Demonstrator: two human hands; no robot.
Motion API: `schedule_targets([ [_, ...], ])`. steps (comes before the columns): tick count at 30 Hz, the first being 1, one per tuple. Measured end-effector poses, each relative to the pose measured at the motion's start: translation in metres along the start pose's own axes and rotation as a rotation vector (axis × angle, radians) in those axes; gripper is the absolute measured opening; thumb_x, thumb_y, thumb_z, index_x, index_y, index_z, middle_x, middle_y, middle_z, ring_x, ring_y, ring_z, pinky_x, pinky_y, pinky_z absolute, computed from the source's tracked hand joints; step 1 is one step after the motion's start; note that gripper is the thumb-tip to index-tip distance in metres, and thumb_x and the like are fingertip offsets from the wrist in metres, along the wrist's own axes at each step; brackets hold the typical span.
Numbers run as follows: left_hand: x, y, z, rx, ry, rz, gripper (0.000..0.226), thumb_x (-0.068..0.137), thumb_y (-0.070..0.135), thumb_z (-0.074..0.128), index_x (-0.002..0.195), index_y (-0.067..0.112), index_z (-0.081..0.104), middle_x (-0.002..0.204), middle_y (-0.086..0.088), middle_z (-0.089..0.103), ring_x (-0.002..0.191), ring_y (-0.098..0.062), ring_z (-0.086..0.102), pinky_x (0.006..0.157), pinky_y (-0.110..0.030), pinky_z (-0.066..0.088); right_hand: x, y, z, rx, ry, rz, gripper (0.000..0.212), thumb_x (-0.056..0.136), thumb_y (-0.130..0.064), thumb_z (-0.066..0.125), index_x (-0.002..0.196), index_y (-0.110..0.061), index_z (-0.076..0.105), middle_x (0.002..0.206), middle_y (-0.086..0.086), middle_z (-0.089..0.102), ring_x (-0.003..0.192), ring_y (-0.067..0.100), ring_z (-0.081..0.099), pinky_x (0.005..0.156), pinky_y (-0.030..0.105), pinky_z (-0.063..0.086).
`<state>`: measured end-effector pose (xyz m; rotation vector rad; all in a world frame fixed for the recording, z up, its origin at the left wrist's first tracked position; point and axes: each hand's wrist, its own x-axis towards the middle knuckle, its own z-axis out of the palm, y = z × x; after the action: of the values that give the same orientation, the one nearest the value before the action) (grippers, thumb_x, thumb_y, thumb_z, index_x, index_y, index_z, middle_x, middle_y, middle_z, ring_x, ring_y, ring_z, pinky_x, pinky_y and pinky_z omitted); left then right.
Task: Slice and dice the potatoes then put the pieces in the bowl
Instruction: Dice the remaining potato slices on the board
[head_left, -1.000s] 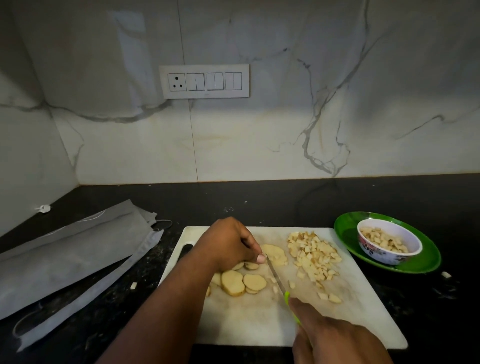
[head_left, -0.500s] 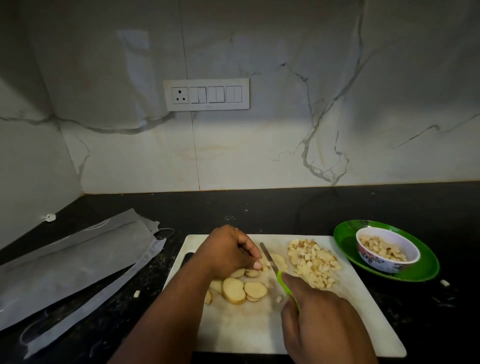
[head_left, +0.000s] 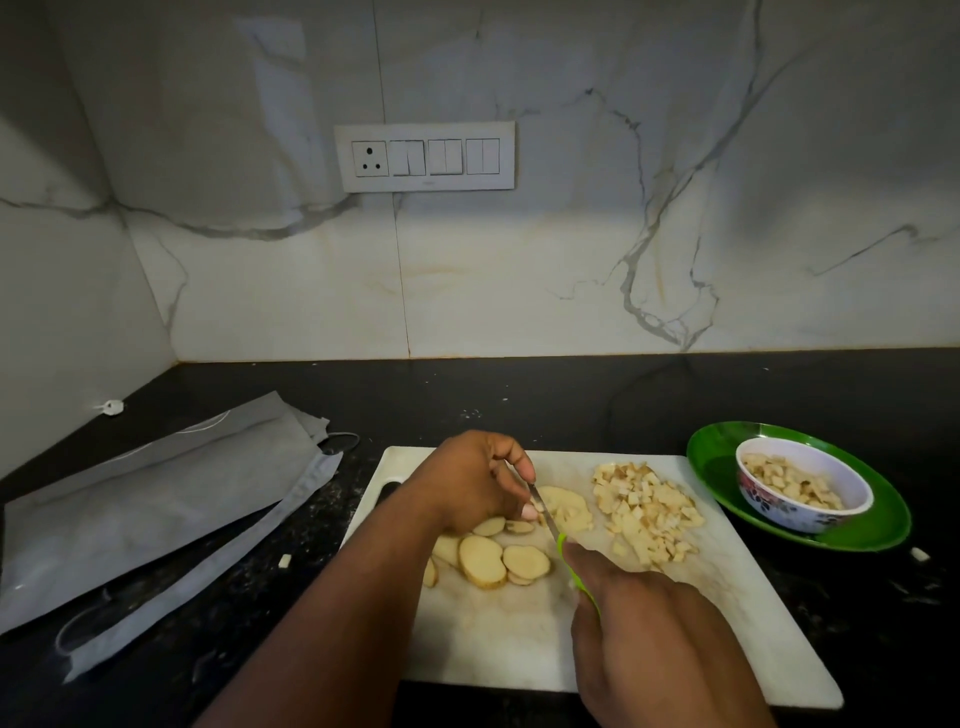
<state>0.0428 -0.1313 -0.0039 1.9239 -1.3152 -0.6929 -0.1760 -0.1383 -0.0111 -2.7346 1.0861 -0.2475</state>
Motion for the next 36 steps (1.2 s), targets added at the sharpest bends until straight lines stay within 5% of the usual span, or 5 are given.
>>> schedule_targets([
  [8, 0.0, -0.002, 0.001, -0.001, 0.009, -0.015, 0.024, 0.08, 0.013, 0.089, 0.096, 0.022, 0.074, 0.082, 0.005, 0.08, 0.085, -0.008, 0.077, 0.099, -0.039, 0.058, -0.026, 0.013, -0.022, 0.137, -0.364, 0.102, 0.051, 0.104, -0.038, 0.027, 0.155, -0.039, 0.019, 0.138, -0.001, 0.058, 0.125, 0.02, 0.056, 0.104, 0.031, 0.043],
  [12, -0.003, -0.003, -0.001, 0.013, -0.016, 0.002, 0.023, 0.086, 0.01, 0.084, 0.102, 0.024, 0.075, 0.085, 0.006, 0.08, 0.087, -0.005, 0.076, 0.101, -0.035, 0.056, -0.035, 0.011, -0.023, 0.235, -0.142, 0.068, 0.048, 0.103, -0.037, 0.035, 0.151, -0.038, 0.034, 0.122, 0.002, 0.068, 0.111, 0.019, 0.064, 0.096, 0.033, 0.047],
  [16, -0.003, -0.002, 0.001, 0.015, 0.012, 0.004, 0.024, 0.086, 0.008, 0.083, 0.102, 0.024, 0.074, 0.086, 0.006, 0.08, 0.087, -0.006, 0.077, 0.099, -0.038, 0.058, -0.018, -0.001, -0.009, 0.111, 0.079, 0.079, 0.053, 0.097, -0.051, 0.037, 0.148, -0.057, 0.021, 0.119, -0.009, 0.066, 0.112, 0.01, 0.061, 0.093, 0.022, 0.045],
  [24, 0.001, -0.005, 0.002, 0.044, 0.05, 0.016, 0.049, 0.083, 0.015, 0.086, 0.12, 0.033, 0.058, 0.085, 0.011, 0.08, 0.087, 0.001, 0.074, 0.09, -0.022, 0.051, -0.002, 0.001, 0.003, 0.094, 0.095, 0.059, 0.055, 0.097, -0.049, 0.037, 0.149, -0.053, 0.02, 0.118, -0.01, 0.066, 0.111, 0.01, 0.061, 0.091, 0.024, 0.045],
  [36, 0.005, -0.008, 0.003, 0.063, 0.041, 0.027, 0.06, 0.081, 0.013, 0.088, 0.13, 0.032, 0.057, 0.082, 0.011, 0.079, 0.088, 0.002, 0.073, 0.103, -0.035, 0.053, -0.002, 0.001, 0.005, 0.024, 0.024, -0.001, 0.059, 0.098, -0.047, 0.036, 0.153, -0.047, 0.016, 0.115, -0.008, 0.066, 0.105, 0.011, 0.062, 0.086, 0.025, 0.046],
])
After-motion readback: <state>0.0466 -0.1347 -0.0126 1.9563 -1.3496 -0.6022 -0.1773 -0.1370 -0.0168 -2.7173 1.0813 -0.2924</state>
